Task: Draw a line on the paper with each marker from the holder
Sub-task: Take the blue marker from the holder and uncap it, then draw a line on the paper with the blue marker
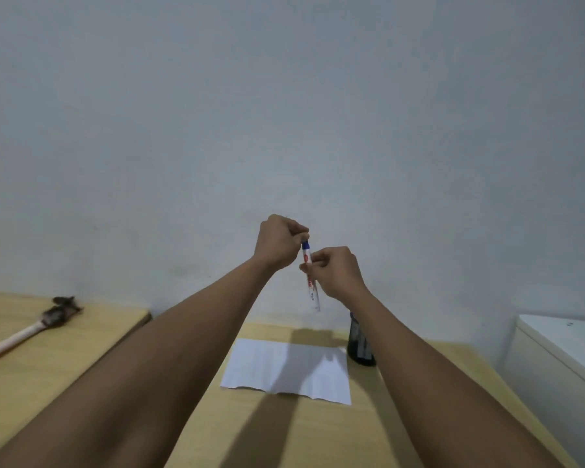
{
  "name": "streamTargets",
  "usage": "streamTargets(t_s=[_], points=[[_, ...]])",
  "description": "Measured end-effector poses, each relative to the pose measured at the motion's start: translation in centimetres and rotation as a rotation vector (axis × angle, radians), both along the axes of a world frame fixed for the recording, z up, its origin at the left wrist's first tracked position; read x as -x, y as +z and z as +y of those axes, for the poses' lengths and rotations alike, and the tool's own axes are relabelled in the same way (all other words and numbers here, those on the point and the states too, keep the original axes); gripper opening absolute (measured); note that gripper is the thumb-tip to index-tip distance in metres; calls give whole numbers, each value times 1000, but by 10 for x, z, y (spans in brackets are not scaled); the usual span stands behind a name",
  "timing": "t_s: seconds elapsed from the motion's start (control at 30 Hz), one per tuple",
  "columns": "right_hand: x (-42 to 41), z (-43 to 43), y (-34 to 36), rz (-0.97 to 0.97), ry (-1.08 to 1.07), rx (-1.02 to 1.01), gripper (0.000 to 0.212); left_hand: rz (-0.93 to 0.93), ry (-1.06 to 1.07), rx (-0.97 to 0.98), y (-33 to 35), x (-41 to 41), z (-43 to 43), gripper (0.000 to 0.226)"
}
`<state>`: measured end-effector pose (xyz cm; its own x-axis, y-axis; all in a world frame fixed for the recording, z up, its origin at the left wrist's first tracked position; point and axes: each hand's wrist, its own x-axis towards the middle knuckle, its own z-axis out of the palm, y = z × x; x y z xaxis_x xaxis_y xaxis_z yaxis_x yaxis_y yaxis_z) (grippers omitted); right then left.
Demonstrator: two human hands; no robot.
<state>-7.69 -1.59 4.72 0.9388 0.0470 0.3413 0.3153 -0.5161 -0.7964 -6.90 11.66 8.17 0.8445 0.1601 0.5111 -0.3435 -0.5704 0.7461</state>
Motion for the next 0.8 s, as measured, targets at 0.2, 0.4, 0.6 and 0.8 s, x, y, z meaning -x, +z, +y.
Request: streamTargets(t_s=[0.2,0.4,0.6,0.8], points=[[-5,44,-29,41,-41,6,28,-7,90,32,-20,-6,45,15],[-19,52,-76,95,50,3,18,52,207,-206,-76,-28,94,16],[-29,49,-101,205,182,-135,25,191,226,-262,-160,-36,128,17],[-42,48,-120,307,272,-191,10,289,233,-246,-210,-46,144,19]])
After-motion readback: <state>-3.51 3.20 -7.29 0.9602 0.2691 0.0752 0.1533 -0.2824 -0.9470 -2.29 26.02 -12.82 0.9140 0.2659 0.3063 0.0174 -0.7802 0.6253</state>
